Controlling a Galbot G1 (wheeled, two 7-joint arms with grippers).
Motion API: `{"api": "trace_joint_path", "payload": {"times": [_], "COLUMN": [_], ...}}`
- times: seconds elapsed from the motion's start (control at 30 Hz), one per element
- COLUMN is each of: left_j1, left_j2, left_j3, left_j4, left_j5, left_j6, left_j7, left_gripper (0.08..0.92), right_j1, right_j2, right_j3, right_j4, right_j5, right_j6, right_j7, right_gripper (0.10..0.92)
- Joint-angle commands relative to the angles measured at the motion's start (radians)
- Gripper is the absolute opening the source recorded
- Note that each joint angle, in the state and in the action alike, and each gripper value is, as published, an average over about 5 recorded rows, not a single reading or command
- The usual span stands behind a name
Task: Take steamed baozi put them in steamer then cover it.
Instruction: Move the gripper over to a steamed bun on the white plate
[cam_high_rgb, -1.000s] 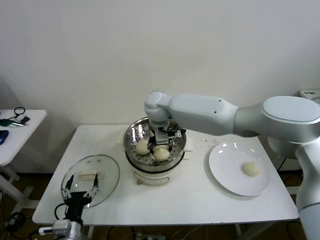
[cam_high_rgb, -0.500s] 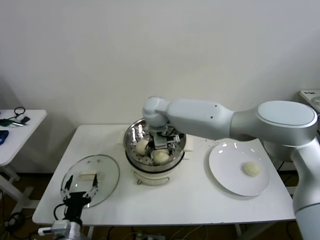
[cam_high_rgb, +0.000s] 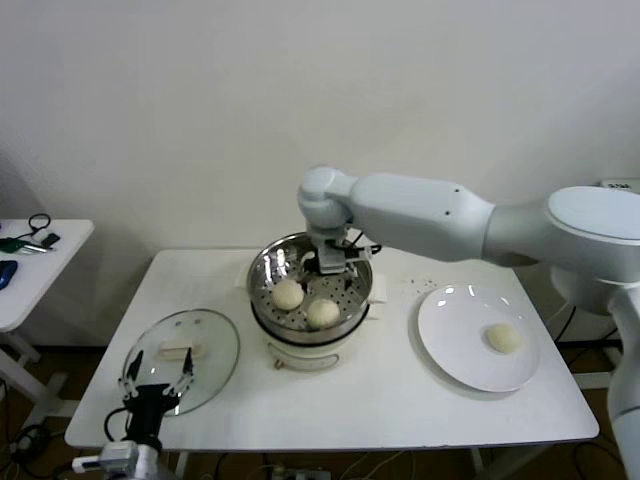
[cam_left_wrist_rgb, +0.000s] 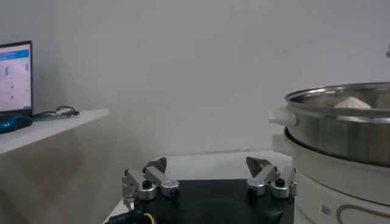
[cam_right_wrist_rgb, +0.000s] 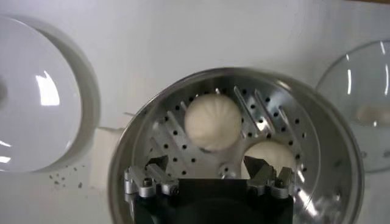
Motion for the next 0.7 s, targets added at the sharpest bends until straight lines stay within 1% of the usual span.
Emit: {"api": "trace_joint_path", "payload": {"times": [0.03,0.17,0.43,0.53,0.7], "left_j1": [0.007,0.01,0.015,0.02,0.026], "left_j2": [0.003,0.005,-0.001,-0.008,-0.009], "left_j3": [-0.002,-0.007,-0.01,-0.012,-0.014], "left_j4": [-0.004,-0.011,-0.021,-0.028,-0.037], "left_j5": [-0.001,-0.002,-0.002,0.0,0.004], "left_j6": [-0.002,-0.002,0.0,0.0,0.0], "left_j7": [0.0,0.0,0.0,0.0,0.0], "left_gripper": [0.823,0.823,0.823,0.823,0.823], "right_j1": [0.151,0.195,0.137,0.077,-0.081], "right_j2": [-0.174,-0.28,-0.488,-0.557,-0.666], "right_j3": [-0.096,-0.178,-0.194,-0.172,-0.077], "right_j4": [-0.029,-0.012,0.062,0.061,0.025], "right_j5": [0.229,0.353,0.549,0.55,0.451], "right_j6": [-0.18,-0.371,-0.675,-0.731,-0.739], "right_j7": [0.104,0.141,0.136,0.131,0.095], "right_gripper": [0.823,0.823,0.823,0.823,0.823]}}
